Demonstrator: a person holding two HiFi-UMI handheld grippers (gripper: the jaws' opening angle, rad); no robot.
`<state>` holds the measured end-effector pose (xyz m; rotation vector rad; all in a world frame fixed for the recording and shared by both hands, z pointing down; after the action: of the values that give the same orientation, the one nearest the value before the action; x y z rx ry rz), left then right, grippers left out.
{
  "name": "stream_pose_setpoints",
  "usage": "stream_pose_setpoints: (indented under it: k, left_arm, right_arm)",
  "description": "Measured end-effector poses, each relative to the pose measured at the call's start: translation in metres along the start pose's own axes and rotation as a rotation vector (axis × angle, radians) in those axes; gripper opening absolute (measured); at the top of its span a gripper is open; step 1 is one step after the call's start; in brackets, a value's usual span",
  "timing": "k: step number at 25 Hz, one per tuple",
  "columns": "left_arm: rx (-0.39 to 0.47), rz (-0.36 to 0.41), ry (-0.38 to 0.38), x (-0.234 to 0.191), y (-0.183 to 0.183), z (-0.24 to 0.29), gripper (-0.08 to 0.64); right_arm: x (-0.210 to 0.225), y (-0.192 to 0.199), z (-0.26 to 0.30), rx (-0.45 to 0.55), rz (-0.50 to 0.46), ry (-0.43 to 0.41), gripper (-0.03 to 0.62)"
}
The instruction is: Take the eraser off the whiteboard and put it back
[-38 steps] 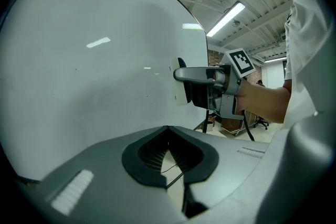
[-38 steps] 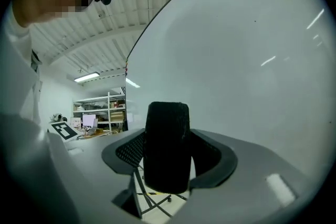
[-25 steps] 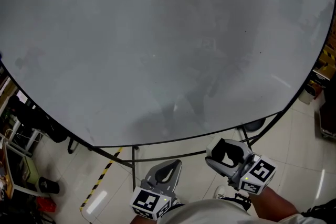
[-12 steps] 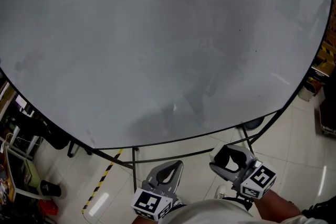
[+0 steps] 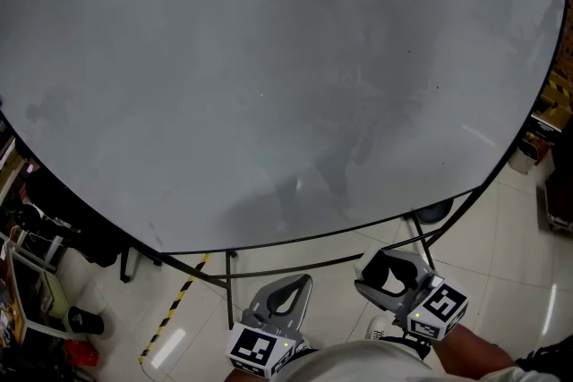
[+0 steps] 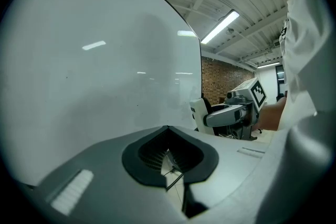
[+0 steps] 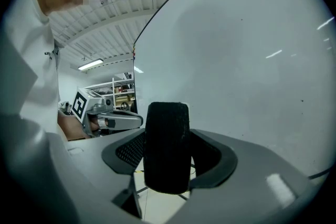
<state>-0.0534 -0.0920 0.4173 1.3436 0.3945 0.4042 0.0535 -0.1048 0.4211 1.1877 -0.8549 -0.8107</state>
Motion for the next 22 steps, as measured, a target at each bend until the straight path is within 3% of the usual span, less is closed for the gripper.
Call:
stream_pose_setpoints:
  k: [7, 14, 22]
  left_arm:
    - [-0.016, -0.043, 0.0, -0.004, 0.008, 0.002, 0.017]
    - [-0.02, -0.037, -0.012, -0.004, 0.005, 0.005, 0.017]
    - [-0.039, -0.038, -0.011, -0.004, 0.015, 0.006, 0.017]
  right_arm:
    - [0.0, 0.004, 0.002, -0.013, 0.003, 0.004, 0.253]
    - [0.002, 0.004, 0.003, -0.017, -0.005, 0.008, 0.253]
    - [0.011, -0.007, 0.007, -0.02, -0.084, 0.054, 0.253]
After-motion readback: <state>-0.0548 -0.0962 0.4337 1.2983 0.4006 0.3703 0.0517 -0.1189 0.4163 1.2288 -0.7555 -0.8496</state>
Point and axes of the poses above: the fingertips, and each gripper's own axes: z forward along the fingers, x to its right, y out of its underside, the point moved 1 cm from there along -z, backward along the fingers, and after that the axes turned 9 degrees about -y, right-handed, at the moved point
